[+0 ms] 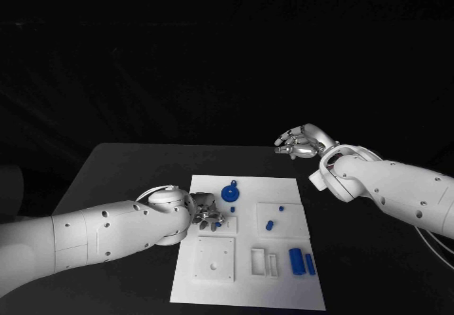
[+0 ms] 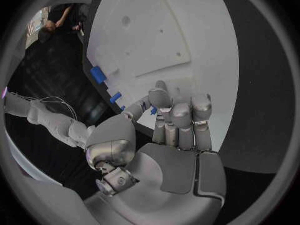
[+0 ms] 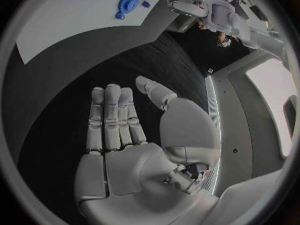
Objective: Assemble the parts on the task board
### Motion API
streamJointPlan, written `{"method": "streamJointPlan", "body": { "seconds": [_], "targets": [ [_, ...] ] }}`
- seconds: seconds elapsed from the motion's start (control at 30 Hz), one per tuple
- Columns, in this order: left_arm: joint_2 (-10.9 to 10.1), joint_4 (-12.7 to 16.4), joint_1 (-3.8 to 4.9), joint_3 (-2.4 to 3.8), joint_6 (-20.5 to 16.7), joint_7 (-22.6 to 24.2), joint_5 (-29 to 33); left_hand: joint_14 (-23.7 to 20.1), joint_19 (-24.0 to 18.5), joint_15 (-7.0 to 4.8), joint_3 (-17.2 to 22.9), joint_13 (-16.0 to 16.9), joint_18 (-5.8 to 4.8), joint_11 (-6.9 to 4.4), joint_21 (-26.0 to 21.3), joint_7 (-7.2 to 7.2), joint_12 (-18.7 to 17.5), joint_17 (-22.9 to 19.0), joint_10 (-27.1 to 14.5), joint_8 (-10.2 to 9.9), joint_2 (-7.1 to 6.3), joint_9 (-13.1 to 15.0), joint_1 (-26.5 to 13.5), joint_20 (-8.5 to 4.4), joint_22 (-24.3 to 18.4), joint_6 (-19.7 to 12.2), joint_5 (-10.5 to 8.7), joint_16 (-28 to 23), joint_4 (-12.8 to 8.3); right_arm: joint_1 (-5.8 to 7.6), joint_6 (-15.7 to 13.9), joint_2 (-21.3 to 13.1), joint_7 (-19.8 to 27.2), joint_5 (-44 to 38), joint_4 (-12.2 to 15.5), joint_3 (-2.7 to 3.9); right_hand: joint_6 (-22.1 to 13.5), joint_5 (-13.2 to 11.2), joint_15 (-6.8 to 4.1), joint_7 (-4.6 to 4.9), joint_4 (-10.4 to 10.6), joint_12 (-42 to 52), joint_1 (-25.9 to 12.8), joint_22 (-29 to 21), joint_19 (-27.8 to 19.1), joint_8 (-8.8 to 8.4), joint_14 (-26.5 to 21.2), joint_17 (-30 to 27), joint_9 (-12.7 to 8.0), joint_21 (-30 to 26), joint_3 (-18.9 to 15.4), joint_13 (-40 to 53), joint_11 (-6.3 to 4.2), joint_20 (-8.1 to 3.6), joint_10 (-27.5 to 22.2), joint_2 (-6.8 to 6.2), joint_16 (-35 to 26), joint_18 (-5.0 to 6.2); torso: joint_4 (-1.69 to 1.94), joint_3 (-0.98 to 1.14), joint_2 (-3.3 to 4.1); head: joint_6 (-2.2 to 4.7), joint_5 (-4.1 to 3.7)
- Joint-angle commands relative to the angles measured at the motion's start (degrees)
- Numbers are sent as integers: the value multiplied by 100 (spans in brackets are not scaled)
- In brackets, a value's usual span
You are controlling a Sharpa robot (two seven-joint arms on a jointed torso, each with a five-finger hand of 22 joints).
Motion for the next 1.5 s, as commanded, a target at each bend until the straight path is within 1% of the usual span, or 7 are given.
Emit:
{"method": "streamJointPlan", "body": {
  "seconds": [0.03, 0.27, 0.77, 1.13, 1.33, 1.4, 1.5],
  "targets": [
    [50, 2, -44, -29, 191, -19, 54, 228, -31, -256, 110, 8, 205, -50, 24, -127, 18, 6, -79, -33, 152, -5, 15, -521, 4, 264, 51, 23, -104, -4, 69, 0, 46, -56, 4, 2, -1, 45, 8, 17, 8, 21, 37, 79, 10, -25, -51, -8, 6, -20, 14, -10, 14, 24, -28, 28, 17, 40, 1, 0, 0, -2, 5],
    [54, 2, -43, -28, 316, -35, 98, 223, -43, -251, 143, 5, 204, -46, 36, -125, 13, 5, -78, -34, 213, -5, -121, -515, 6, 270, 311, 24, -187, -6, 75, 2, 51, -58, 2, 2, 1, 71, 8, 17, -6, 25, 62, 82, 11, -26, -53, -12, 8, -23, 29, -16, 14, 22, -30, 35, 20, 40, 0, -3, 0, -3, 3],
    [53, -7, -43, -27, 370, -116, 264, 226, -45, -247, 168, 1, 203, -46, 41, -125, 8, 5, -77, -32, 278, -5, -198, -511, 2, 282, 435, 27, -245, -13, 82, 7, 52, -60, -5, 2, 3, 114, 9, 18, -2, 29, 58, 84, 12, -28, -55, -17, 9, -26, 33, -22, 15, 25, -32, 36, 23, 40, 1, -3, -1, -9, 7],
    [61, -42, -43, -26, 313, -129, 268, 242, -30, -253, 165, 0, 213, -52, 40, -133, 19, 12, -60, -26, 200, -3, -293, -515, -18, 301, -83, 36, -183, -15, 83, 7, 49, -62, -4, 1, 4, 146, 10, 17, -9, 33, 71, 86, 12, -30, -57, -21, 10, -29, 42, -28, 15, 25, -33, 37, 25, 40, 2, -5, 0, -3, 1],
    [73, -68, -42, -25, 350, -147, 270, 243, -28, -255, 184, -1, 215, -53, 39, -134, 20, 13, -60, -25, 217, -3, -302, -516, -22, 303, -93, 37, -135, -15, 85, -1, 46, -65, 6, 1, 6, 165, 10, 17, -9, 35, 72, 88, 13, -30, -58, -23, 11, -30, 45, -31, 15, 25, -34, 36, 27, 40, 3, -3, -1, -3, 0],
    [76, -83, -41, -24, 380, -153, 270, 246, -24, -256, 169, -1, 217, -52, 41, -139, 25, 16, -57, -24, 184, -2, -343, -516, -28, 305, -336, 39, -49, -15, 85, -2, 44, -70, 11, 1, 6, 170, 10, 17, -10, 36, 73, 88, 13, -30, -58, -23, 11, -31, 46, -32, 15, 26, -35, 36, 27, 40, 1, -1, 0, -1, 2],
    [82, -93, -41, -23, 401, -158, 272, 246, -28, -257, 177, 0, 221, -56, 42, -137, 28, 19, -59, -23, 138, -1, -346, -517, -28, 306, -404, 41, -31, -15, 85, -6, 42, -73, 22, 1, 6, 177, 10, 17, -12, 36, 75, 89, 13, -30, -59, -24, 11, -31, 47, -33, 15, 26, -35, 34, 28, 40, 0, 0, 0, -1, 6]
  ]
}}
